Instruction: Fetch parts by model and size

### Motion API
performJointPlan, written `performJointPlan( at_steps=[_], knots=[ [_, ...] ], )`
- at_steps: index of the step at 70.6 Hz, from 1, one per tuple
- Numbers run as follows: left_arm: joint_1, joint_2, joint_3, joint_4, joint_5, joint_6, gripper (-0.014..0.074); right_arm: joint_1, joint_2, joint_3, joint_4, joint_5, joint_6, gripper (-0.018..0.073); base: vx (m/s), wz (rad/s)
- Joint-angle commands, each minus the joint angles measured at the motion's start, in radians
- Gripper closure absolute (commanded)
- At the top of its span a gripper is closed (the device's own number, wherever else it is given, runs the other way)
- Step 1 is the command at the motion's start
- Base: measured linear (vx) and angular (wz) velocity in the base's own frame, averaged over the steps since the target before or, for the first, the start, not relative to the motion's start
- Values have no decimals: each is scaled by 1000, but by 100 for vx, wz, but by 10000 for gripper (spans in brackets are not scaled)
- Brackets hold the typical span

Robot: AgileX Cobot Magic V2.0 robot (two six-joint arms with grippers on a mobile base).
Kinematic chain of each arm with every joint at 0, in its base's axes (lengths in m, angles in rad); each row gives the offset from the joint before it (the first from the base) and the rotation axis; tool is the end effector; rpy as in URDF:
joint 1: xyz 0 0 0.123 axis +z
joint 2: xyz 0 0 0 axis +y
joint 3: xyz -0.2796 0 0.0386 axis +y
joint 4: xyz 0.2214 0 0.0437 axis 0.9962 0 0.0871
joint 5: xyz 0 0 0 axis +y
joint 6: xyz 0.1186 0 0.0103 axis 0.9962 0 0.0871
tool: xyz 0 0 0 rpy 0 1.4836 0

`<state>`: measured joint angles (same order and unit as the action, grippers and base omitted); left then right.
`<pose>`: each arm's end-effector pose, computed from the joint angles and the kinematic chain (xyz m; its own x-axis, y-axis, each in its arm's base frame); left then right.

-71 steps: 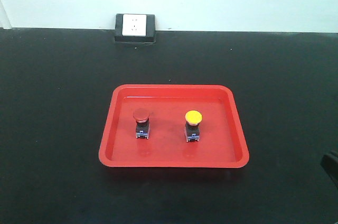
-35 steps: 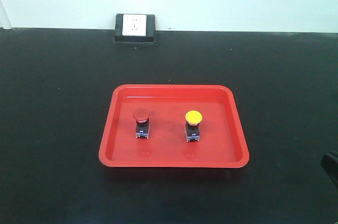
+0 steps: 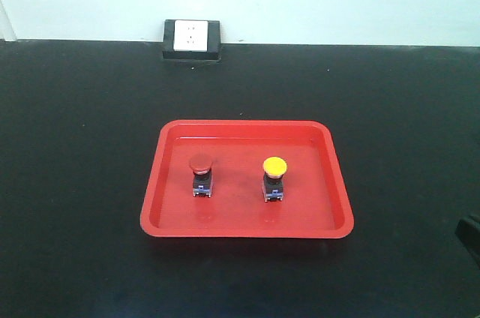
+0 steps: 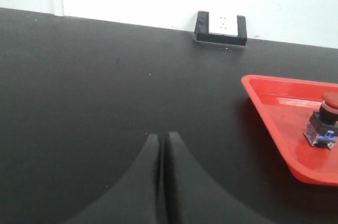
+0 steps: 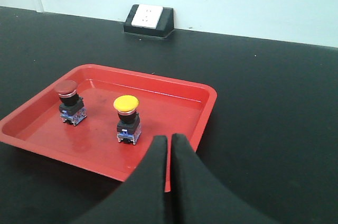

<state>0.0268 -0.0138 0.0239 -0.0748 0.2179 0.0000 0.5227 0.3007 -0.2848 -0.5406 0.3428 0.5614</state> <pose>0.0596 -0.0003 0.1825 -0.1385 -0.0767 -0.9874 -0.0210 0.9970 -0.0745 0.0802 0.0224 0.2566 -0.2098 -0.0676 -0.9754 -0.3361 0.9418 0.0070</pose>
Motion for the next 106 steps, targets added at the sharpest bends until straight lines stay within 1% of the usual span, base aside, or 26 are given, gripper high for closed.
performJointPlan(
  at_steps=[1,60,67,70,75,80,82,83,88,92,95,101,106],
  knots=[
    [1,-7,-4,-12,-82,0,603,-1,7,-27,-16,-62,-7,564,0,0],
    [1,-7,-4,-12,-82,0,603,-1,7,-27,-17,-63,-8,564,0,0],
    [1,-7,-4,-12,-82,0,603,-10,8,-27,12,-75,-14,564,0,0],
    [1,-7,-4,-12,-82,0,603,-29,16,-27,34,-78,-33,564,0,0],
    [1,-7,-4,-12,-82,0,603,-87,40,-27,122,-92,-136,564,0,0],
    [1,-7,-4,-12,-82,0,603,-169,62,-27,225,-120,-255,564,0,0],
    [1,-7,-4,-12,-82,0,603,-213,66,-24,269,-136,-301,564,0,0],
    [1,-7,-4,-12,-82,0,603,-222,68,-22,291,-139,-323,564,0,0],
    [1,-7,-4,-12,-82,0,603,-315,66,5,399,-204,-427,564,0,0],
    [1,-7,-4,-12,-82,0,603,-372,58,36,457,-247,-472,564,0,0],
    [1,-7,-4,-12,-82,0,603,-402,47,62,477,-269,-481,564,0,0],
    [1,-7,-4,-12,-82,0,603,-462,9,121,493,-303,-478,564,0,0],
    [1,-7,-4,-12,-82,0,603,-493,-30,166,494,-312,-472,564,0,0]
  ],
)
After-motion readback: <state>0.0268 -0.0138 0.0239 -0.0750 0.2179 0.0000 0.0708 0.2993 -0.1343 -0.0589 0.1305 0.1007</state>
